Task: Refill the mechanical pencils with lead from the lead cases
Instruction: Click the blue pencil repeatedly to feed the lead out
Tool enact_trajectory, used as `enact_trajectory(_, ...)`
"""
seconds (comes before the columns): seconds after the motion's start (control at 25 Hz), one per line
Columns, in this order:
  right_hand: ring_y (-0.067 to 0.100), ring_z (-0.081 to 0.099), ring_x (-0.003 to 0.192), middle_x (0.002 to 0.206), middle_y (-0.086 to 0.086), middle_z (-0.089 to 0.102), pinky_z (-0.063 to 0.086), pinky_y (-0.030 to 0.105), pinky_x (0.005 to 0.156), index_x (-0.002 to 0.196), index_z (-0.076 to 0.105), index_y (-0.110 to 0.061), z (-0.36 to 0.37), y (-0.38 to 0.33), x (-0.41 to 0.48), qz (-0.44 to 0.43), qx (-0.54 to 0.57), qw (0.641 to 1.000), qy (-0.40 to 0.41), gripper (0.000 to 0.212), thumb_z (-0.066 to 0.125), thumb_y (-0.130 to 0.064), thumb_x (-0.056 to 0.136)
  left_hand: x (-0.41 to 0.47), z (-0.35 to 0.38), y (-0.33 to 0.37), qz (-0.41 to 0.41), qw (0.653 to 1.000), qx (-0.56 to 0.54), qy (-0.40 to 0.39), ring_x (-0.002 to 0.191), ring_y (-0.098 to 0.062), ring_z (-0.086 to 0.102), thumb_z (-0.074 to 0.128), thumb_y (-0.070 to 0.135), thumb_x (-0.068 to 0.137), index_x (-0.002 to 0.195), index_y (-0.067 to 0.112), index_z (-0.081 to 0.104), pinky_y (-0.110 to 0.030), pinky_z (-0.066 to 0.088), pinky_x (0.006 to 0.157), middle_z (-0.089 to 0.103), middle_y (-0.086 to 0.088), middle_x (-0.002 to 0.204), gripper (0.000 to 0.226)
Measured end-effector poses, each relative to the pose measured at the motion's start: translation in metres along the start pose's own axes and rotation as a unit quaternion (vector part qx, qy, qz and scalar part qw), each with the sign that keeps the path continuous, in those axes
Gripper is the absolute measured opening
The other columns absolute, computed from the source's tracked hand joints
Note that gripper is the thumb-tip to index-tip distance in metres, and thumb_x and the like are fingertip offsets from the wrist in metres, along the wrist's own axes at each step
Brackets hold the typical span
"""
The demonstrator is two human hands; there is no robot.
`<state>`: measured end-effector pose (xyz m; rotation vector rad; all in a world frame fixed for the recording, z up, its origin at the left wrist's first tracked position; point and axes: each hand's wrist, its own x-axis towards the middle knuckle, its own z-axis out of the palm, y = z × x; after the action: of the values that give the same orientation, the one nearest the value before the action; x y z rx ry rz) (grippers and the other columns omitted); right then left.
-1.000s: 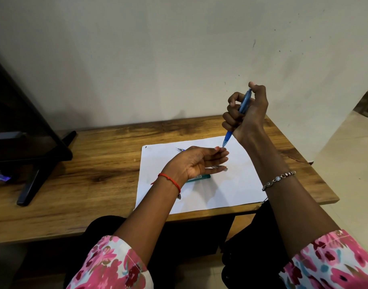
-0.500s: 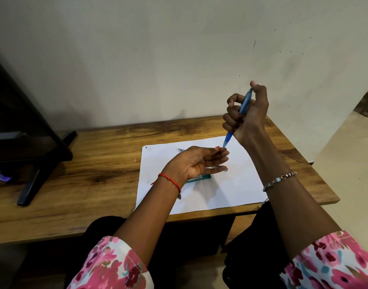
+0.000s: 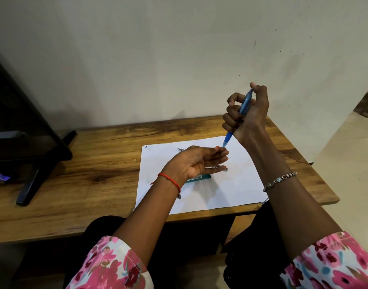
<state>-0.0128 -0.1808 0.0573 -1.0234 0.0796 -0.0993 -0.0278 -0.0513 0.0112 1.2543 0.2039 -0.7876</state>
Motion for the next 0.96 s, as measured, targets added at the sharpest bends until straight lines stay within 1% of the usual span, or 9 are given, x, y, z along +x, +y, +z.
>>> enact_trajectory(0.08, 0.008, 0.017, 0.035, 0.036, -0.005, 0.023, 0.014, 0.018, 0.045, 0.054, 0.047, -0.010, -0.001, 0.000, 0.000, -0.006, -0.002, 1.000, -0.001, 0.061, 0.029, -0.053, 0.092, 0.000, 0.001, 0.000, -0.002, 1.000, -0.002, 0.001, 0.064, -0.016, 0.069, 0.051, 0.010, 0.092, 0.083, 0.001, 0.065, -0.033, 0.058, 0.065, 0.072, -0.007, 0.069, 0.019)
enact_trajectory(0.24, 0.008, 0.017, 0.034, 0.036, -0.005, 0.023, 0.016, 0.016, 0.044, 0.054, 0.044, -0.009, 0.000, 0.000, 0.000, -0.009, -0.013, 1.000, 0.009, 0.057, 0.028, -0.047, 0.093, 0.000, 0.001, 0.000, -0.001, 1.000, -0.004, 0.001, 0.062, -0.015, 0.069, 0.051, 0.010, 0.093, 0.083, 0.001, 0.065, -0.033, 0.058, 0.064, 0.072, -0.007, 0.069, 0.019)
enact_trajectory(0.44, 0.009, 0.017, 0.035, 0.036, -0.005, 0.023, 0.017, 0.015, 0.044, 0.052, 0.042, -0.010, -0.001, -0.001, 0.000, -0.010, -0.002, 1.000, 0.015, 0.057, 0.028, -0.047, 0.093, -0.002, 0.001, 0.000, -0.001, 1.000, -0.003, -0.002, 0.065, -0.016, 0.069, 0.051, 0.010, 0.093, 0.083, 0.001, 0.065, -0.033, 0.058, 0.064, 0.072, -0.007, 0.069, 0.019)
enact_trajectory(0.52, 0.009, 0.017, 0.035, 0.037, -0.005, 0.023, 0.017, 0.016, 0.044, 0.053, 0.043, -0.009, -0.001, 0.000, 0.000, -0.010, -0.005, 1.000, 0.014, 0.058, 0.028, -0.049, 0.093, -0.002, 0.001, 0.000, 0.000, 1.000, -0.002, -0.003, 0.068, -0.017, 0.068, 0.051, 0.010, 0.092, 0.083, 0.001, 0.065, -0.033, 0.058, 0.065, 0.072, -0.007, 0.068, 0.019)
enact_trajectory(0.64, 0.008, 0.019, 0.035, 0.036, -0.005, 0.024, 0.018, 0.017, 0.043, 0.057, 0.046, -0.008, -0.004, 0.003, 0.003, -0.005, -0.017, 1.000, 0.000, 0.061, 0.030, -0.055, 0.092, -0.003, 0.001, 0.001, -0.001, 1.000, -0.005, -0.008, 0.062, -0.015, 0.069, 0.051, 0.009, 0.092, 0.084, 0.001, 0.064, -0.033, 0.058, 0.064, 0.072, -0.007, 0.068, 0.018)
enact_trajectory(0.72, 0.008, 0.021, 0.035, 0.036, -0.005, 0.026, 0.021, 0.018, 0.041, 0.060, 0.046, -0.009, -0.005, 0.004, 0.006, 0.002, -0.033, 0.999, -0.016, 0.052, 0.036, -0.046, 0.093, -0.003, 0.000, 0.002, 0.005, 1.000, -0.011, -0.014, 0.061, -0.014, 0.069, 0.050, 0.009, 0.092, 0.085, 0.001, 0.064, -0.032, 0.058, 0.064, 0.072, -0.006, 0.068, 0.017)
enact_trajectory(0.8, 0.010, 0.030, 0.039, 0.042, -0.003, 0.031, 0.031, 0.022, 0.044, 0.064, 0.047, -0.009, -0.004, 0.006, 0.009, 0.006, -0.048, 0.999, -0.018, 0.033, 0.041, -0.023, 0.093, -0.003, -0.002, 0.005, 0.013, 0.999, -0.026, -0.014, 0.060, -0.014, 0.069, 0.050, 0.008, 0.092, 0.086, 0.000, 0.063, -0.032, 0.058, 0.061, 0.072, -0.006, 0.068, 0.017)
enact_trajectory(0.88, 0.016, 0.045, 0.052, 0.056, 0.003, 0.044, 0.044, 0.028, 0.055, 0.073, 0.052, -0.008, -0.006, 0.009, 0.014, -0.008, -0.125, 0.992, -0.005, 0.021, 0.042, -0.006, 0.092, -0.003, -0.006, 0.008, 0.020, 0.999, -0.043, -0.009, 0.058, -0.014, 0.069, 0.049, 0.007, 0.093, 0.086, 0.000, 0.063, -0.031, 0.058, 0.060, 0.072, -0.005, 0.066, 0.017)
enact_trajectory(0.96, 0.020, 0.054, 0.065, 0.071, 0.007, 0.052, 0.049, 0.030, 0.064, 0.080, 0.056, -0.008, -0.010, 0.011, 0.015, -0.015, -0.236, 0.972, 0.001, 0.016, 0.047, -0.005, 0.093, -0.003, -0.011, 0.011, 0.034, 0.998, -0.055, 0.000, 0.057, -0.013, 0.069, 0.049, 0.008, 0.093, 0.085, 0.001, 0.063, -0.030, 0.058, 0.058, 0.071, -0.005, 0.064, 0.018)
